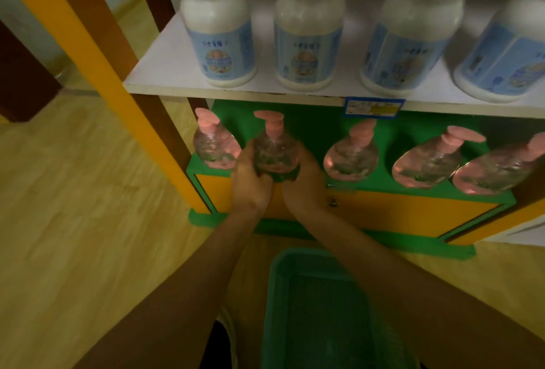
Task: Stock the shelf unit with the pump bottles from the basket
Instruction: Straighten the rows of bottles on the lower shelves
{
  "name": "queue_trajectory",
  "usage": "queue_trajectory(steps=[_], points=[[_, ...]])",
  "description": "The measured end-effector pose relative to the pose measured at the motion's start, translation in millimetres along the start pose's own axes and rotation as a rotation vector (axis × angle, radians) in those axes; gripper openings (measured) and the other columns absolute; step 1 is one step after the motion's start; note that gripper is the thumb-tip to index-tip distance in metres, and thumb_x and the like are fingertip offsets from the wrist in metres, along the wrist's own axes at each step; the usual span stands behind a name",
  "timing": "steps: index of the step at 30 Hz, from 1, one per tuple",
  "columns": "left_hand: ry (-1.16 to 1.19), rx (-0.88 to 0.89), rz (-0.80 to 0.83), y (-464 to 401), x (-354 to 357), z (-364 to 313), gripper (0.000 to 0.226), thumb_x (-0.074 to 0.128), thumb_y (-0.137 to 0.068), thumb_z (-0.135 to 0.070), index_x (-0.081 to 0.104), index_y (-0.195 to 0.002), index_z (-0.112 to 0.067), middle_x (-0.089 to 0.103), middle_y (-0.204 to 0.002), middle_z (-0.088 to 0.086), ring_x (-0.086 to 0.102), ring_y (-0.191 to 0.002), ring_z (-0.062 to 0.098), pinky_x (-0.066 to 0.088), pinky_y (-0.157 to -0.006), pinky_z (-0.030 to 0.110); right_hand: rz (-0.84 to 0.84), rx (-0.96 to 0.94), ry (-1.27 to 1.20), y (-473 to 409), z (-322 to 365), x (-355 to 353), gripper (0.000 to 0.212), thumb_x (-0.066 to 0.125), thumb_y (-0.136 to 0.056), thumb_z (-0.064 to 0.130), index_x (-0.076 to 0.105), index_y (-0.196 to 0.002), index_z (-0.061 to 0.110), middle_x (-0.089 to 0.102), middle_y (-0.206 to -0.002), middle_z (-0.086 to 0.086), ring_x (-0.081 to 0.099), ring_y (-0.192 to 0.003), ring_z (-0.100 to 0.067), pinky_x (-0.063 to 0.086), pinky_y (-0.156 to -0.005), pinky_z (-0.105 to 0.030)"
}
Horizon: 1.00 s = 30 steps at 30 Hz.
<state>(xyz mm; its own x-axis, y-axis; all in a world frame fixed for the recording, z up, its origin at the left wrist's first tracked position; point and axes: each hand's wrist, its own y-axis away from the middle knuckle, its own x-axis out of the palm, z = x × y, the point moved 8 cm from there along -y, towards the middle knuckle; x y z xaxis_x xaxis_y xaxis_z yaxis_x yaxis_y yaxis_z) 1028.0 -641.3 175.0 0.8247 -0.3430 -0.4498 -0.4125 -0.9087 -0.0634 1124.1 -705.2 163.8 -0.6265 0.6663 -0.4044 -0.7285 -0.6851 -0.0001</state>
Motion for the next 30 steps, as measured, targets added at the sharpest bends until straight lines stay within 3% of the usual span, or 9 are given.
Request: queue_trajectory(steps=[6, 10, 14, 21, 26, 30], points=[[-0.004, 0.032, 0.044, 4, 12, -3, 0.071, 0.041, -0.075, 0.017, 0.037, -0.141, -0.007, 0.047, -0.141, 0.011, 0.042, -0.131, 0.021, 0.034, -0.112, 0.034, -0.03, -0.025, 0.131, 0, -5, -20, 0.062, 0.051, -0.085, -0.005, 0.041, -0.141, 0.019, 0.048, -0.127, -0.009, 0.048, -0.115, -0.021, 0.037, -0.101, -0.024], [0.019, 0.009, 0.053, 4, 19, -3, 0.069, 0.04, -0.077, 0.019, 0.037, -0.141, -0.007, 0.047, -0.141, 0.012, 0.042, -0.131, 0.023, 0.036, -0.111, 0.04, -0.115, -0.022, 0.132, 0, -9, -23, 0.044, 0.054, -0.091, 0.01, 0.047, -0.134, 0.017, 0.053, -0.124, -0.007, 0.052, -0.113, -0.021, 0.044, -0.097, -0.027], [0.045, 0.007, 0.032, 3, 21, -2, 0.068, 0.04, -0.076, 0.018, 0.041, -0.139, -0.007, 0.051, -0.137, 0.013, 0.046, -0.128, 0.024, 0.04, -0.108, 0.044, -0.154, -0.014, 0.105, 2, -15, -21, 0.045, 0.054, -0.092, 0.012, 0.045, -0.135, 0.018, 0.052, -0.127, -0.007, 0.052, -0.115, -0.021, 0.045, -0.101, -0.035], [0.031, 0.039, 0.016, 5, 21, -3, 0.071, 0.04, -0.072, 0.018, 0.04, -0.139, -0.005, 0.05, -0.137, 0.014, 0.046, -0.128, 0.026, 0.042, -0.106, 0.044, -0.165, -0.035, 0.094, 5, -13, -20, 0.046, 0.056, -0.09, 0.012, 0.046, -0.135, 0.018, 0.051, -0.13, -0.007, 0.049, -0.118, -0.019, 0.033, -0.093, -0.017], [0.031, 0.025, 0.018, 7, 21, -5, 0.069, 0.042, -0.073, 0.017, 0.041, -0.138, -0.005, 0.05, -0.137, 0.015, 0.046, -0.128, 0.026, 0.041, -0.107, 0.045, -0.192, -0.038, 0.091, 8, -13, -23, 0.045, 0.056, -0.091, 0.013, 0.045, -0.134, 0.018, 0.05, -0.129, -0.006, 0.049, -0.117, -0.018, 0.034, -0.093, -0.018], [0.018, 0.059, 0.034, 9, 21, -9, 0.066, 0.043, -0.075, 0.015, 0.041, -0.138, -0.005, 0.05, -0.136, 0.015, 0.046, -0.126, 0.026, 0.042, -0.106, 0.044, -0.165, -0.016, 0.103, 11, -12, -20, 0.06, 0.059, -0.086, 0.008, 0.037, -0.141, 0.015, 0.045, -0.136, -0.01, 0.045, -0.125, -0.023, 0.038, -0.106, -0.03]])
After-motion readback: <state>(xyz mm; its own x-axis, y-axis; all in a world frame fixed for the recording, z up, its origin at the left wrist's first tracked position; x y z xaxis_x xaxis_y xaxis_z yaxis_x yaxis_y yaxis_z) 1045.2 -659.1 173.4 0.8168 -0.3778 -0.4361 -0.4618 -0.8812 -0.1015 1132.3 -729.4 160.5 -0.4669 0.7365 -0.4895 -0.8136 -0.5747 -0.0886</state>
